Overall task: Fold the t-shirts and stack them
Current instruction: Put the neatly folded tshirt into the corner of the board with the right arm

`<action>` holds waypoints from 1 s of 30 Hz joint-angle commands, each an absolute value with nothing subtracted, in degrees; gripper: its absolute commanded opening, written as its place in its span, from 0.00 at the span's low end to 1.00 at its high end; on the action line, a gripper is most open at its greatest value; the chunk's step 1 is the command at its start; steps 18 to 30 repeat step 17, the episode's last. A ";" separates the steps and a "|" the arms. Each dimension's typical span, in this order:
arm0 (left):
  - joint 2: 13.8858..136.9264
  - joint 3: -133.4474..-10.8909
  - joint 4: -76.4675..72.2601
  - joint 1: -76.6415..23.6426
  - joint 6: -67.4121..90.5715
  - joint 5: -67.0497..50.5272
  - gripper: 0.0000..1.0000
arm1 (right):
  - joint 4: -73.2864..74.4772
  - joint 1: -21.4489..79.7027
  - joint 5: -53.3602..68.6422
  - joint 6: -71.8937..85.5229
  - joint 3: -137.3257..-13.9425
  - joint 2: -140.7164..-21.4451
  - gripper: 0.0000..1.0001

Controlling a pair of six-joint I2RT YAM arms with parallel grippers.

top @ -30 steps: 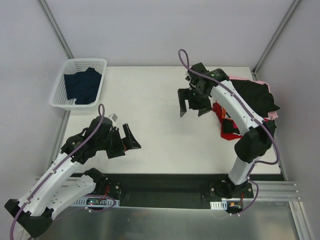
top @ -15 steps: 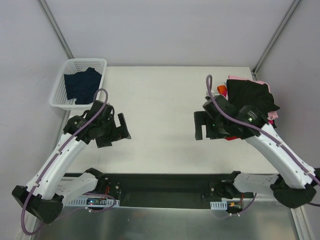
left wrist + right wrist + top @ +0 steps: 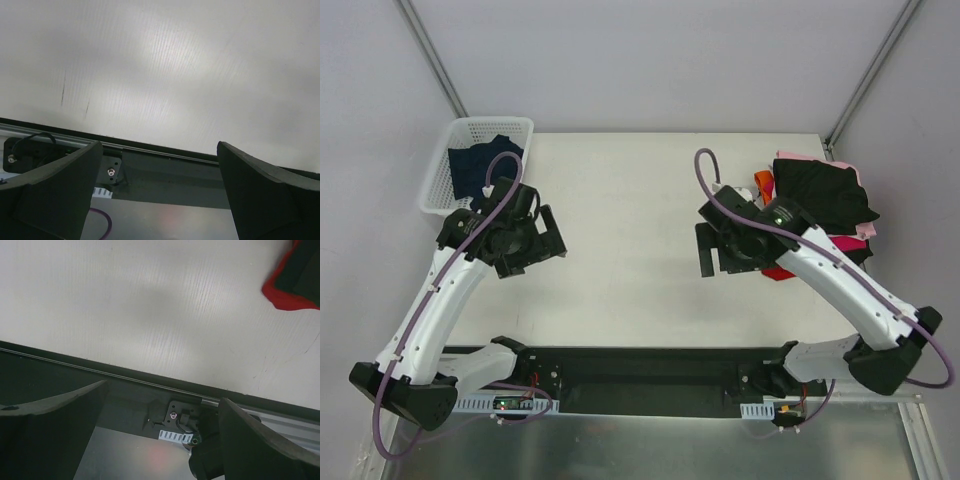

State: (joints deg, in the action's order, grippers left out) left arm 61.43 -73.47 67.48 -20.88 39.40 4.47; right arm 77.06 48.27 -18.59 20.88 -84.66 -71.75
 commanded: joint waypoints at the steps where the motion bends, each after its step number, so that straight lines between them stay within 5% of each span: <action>1: 60.29 -76.55 70.40 -20.57 39.29 10.45 0.99 | 78.93 48.95 -19.16 16.61 -88.85 -78.20 0.96; 10: 59.67 -78.22 71.89 -20.57 39.55 19.15 0.99 | 76.64 49.57 -17.84 14.76 -88.95 -81.39 0.96; 30: 60.03 -76.99 70.05 -20.57 39.81 16.61 0.99 | 75.76 49.92 -17.75 16.61 -84.82 -79.54 0.96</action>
